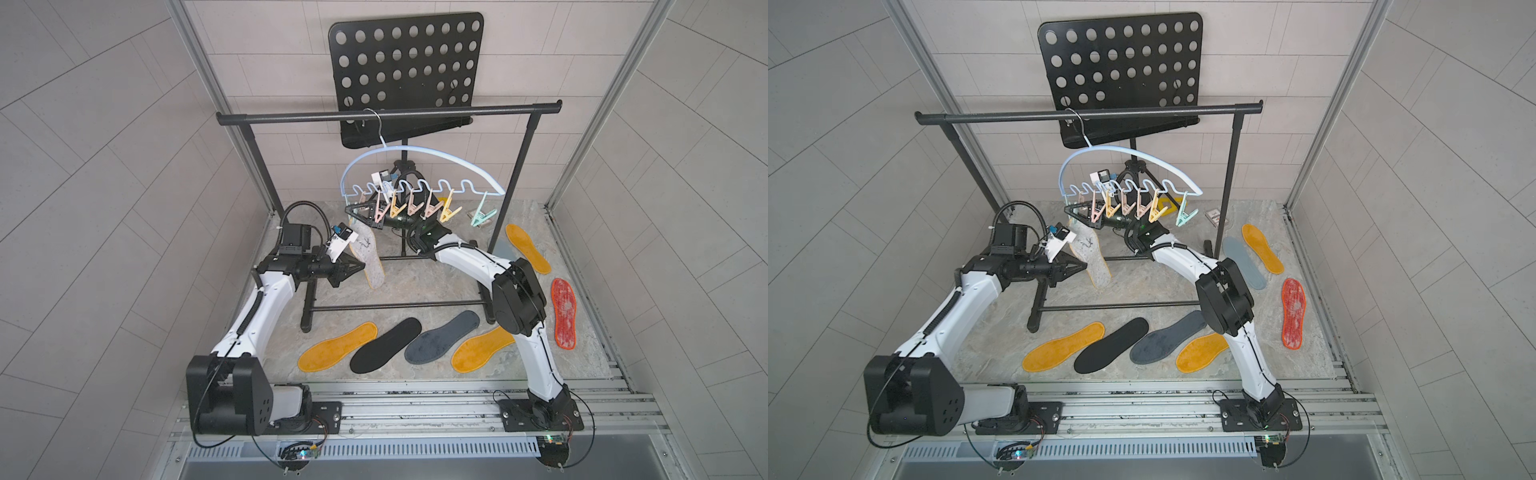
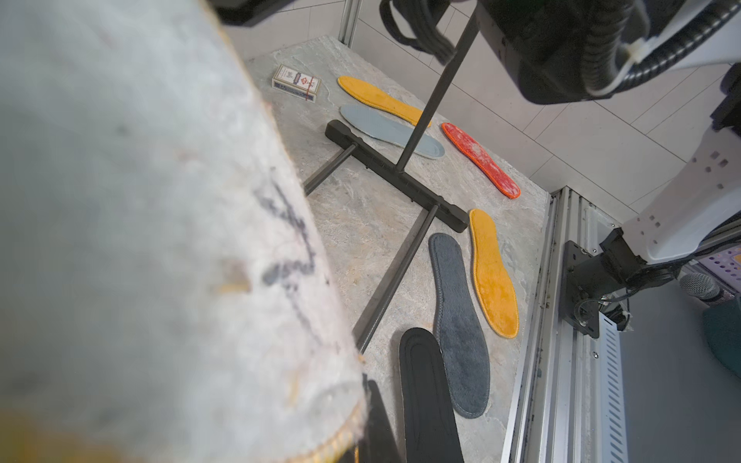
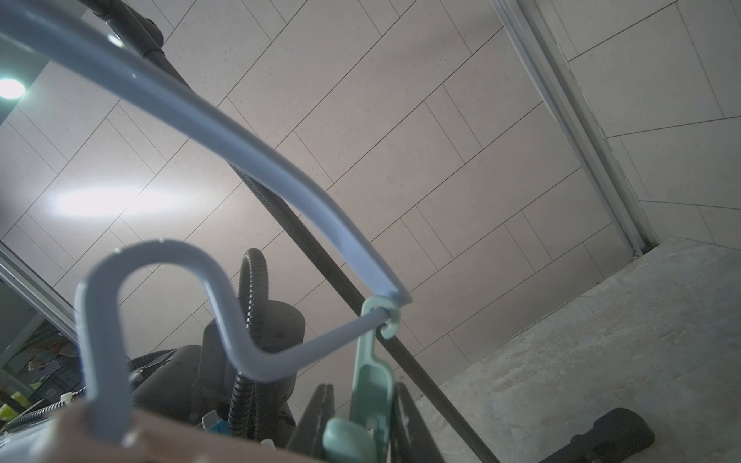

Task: Take the shoe insoles off the hanger
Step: Open the clamp at the hanger.

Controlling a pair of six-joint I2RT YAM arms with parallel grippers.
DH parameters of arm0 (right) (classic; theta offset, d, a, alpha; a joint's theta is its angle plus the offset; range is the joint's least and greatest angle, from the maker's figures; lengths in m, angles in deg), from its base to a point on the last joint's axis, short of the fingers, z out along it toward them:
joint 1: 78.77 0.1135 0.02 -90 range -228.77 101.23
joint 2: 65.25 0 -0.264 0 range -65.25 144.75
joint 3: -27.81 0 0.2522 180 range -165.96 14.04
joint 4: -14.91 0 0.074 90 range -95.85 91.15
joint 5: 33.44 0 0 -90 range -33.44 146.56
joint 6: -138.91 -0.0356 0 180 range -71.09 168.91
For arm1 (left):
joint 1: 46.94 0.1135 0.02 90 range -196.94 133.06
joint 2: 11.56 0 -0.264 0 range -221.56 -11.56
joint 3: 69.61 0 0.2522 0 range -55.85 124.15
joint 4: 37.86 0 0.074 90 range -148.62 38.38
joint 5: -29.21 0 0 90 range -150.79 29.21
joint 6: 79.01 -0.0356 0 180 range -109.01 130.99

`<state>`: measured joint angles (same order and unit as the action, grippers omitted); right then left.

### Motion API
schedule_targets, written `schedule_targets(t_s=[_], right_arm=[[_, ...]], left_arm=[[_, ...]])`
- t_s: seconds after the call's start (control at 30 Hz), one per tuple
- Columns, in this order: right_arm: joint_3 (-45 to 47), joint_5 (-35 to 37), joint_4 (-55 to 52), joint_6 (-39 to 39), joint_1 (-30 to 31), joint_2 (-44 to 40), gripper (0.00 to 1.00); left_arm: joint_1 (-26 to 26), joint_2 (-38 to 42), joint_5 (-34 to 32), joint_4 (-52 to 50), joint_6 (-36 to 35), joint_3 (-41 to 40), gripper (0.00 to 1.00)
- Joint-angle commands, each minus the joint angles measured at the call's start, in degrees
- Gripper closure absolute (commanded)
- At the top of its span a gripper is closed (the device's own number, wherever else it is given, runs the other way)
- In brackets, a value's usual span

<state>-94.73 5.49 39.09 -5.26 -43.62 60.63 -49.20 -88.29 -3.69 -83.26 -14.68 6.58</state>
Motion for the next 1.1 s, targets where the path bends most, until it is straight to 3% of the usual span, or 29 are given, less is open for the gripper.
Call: schedule_targets(t_s=[0.0,1.07], right_arm=[[-0.7,1.86,-3.64,0.58,-0.35,-2.38,1.0],[-5.25,6.41,-8.49,2.89,-1.58,-1.52,1.0]], left_arm=[[-0.08,-1.32,-0.5,-2.64,0.45,1.18,1.0],[-0.97,4.57,-2.86,1.41,5.09,-7.23,1.0]])
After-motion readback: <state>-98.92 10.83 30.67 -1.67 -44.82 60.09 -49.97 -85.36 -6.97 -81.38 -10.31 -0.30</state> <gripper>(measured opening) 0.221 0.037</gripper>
